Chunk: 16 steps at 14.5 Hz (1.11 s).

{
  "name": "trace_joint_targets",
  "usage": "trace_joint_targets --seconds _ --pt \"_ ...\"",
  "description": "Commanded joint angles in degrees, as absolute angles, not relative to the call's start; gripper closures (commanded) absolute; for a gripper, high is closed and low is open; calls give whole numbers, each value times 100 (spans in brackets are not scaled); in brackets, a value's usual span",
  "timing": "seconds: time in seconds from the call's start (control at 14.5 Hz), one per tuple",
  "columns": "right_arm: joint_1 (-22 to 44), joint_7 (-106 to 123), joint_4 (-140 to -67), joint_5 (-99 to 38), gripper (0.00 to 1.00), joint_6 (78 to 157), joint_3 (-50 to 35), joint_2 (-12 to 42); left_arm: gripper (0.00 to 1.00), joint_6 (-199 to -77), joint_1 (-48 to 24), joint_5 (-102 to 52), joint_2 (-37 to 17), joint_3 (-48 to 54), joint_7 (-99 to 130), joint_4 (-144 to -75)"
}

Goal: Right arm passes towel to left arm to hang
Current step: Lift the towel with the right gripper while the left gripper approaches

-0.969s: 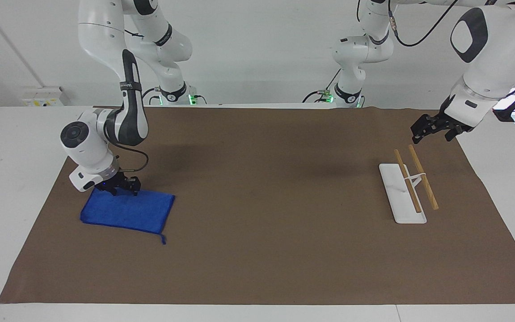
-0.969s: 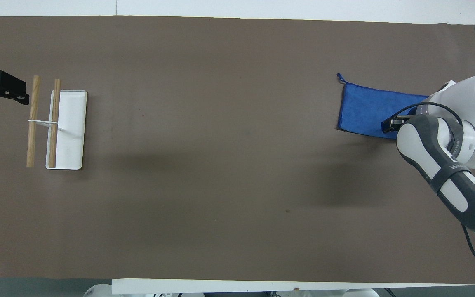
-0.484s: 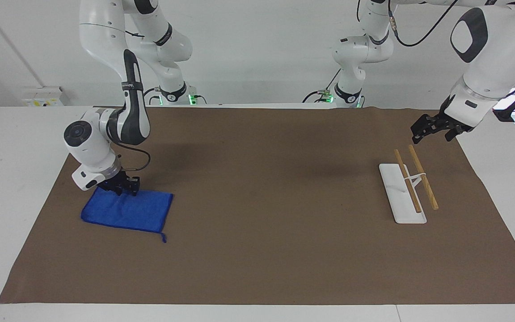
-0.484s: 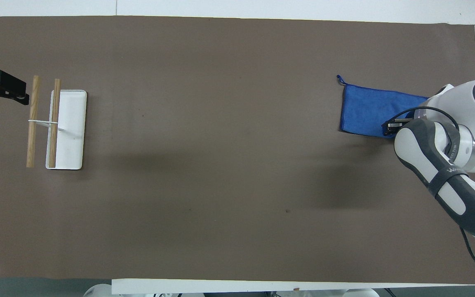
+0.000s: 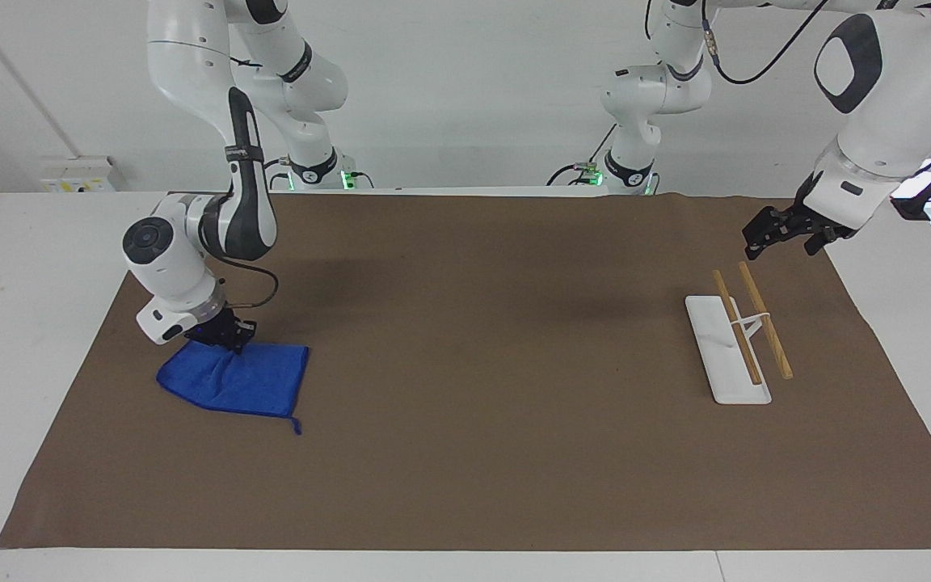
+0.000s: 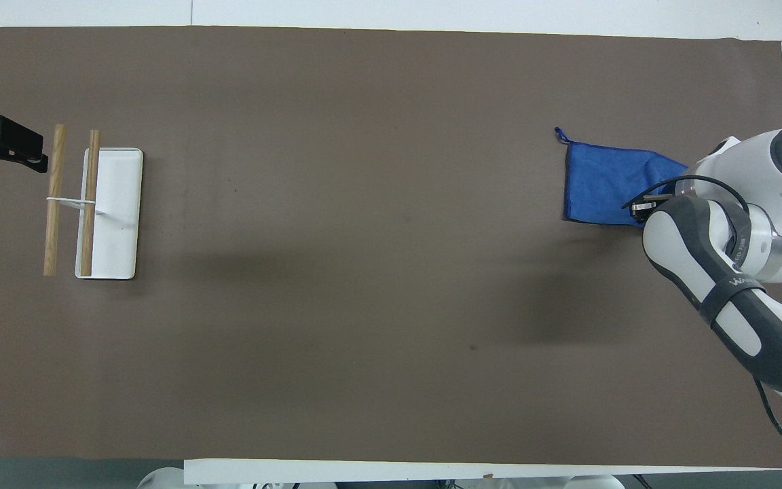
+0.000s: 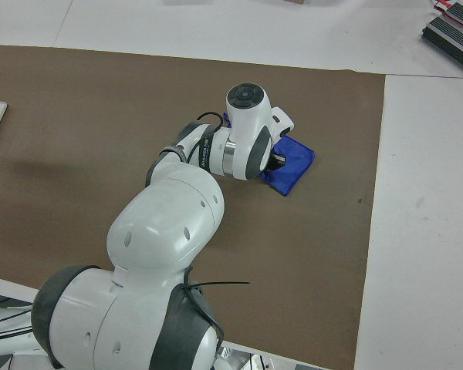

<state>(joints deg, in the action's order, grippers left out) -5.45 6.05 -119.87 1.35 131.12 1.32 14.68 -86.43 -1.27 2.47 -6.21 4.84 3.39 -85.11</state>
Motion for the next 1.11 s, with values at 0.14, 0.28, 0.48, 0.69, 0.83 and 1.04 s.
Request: trace_joint_targets --seconds 0.14,0.28,0.48,0.69,0.83,1.04 --pt "-527 379 -10453 -384 100 11183 -386 1406 0 -8334 -228 343 -422 457 499 -8744" --pt "-501 11 -10048 -1139 100 10698 -457 1380 0 -8358 -447 343 -343 501 1401 -8859" --pt "-431 -963 -9949 -2211 100 10617 -737 1240 0 -8734 -956 343 -317 510 3744 -9008" --pt "-142 -1765 -9958 -3379 100 10626 -852 1178 0 -9743 -1615 343 -18 519 5638 -9736" --pt "139 -2204 -9993 -4085 100 10626 -844 1099 0 -10176 -1836 334 -70 536 6552 -9791" --pt "579 -2697 -10002 -4498 100 10652 -853 1011 0 -10905 -2144 316 -359 536 7467 -9782"
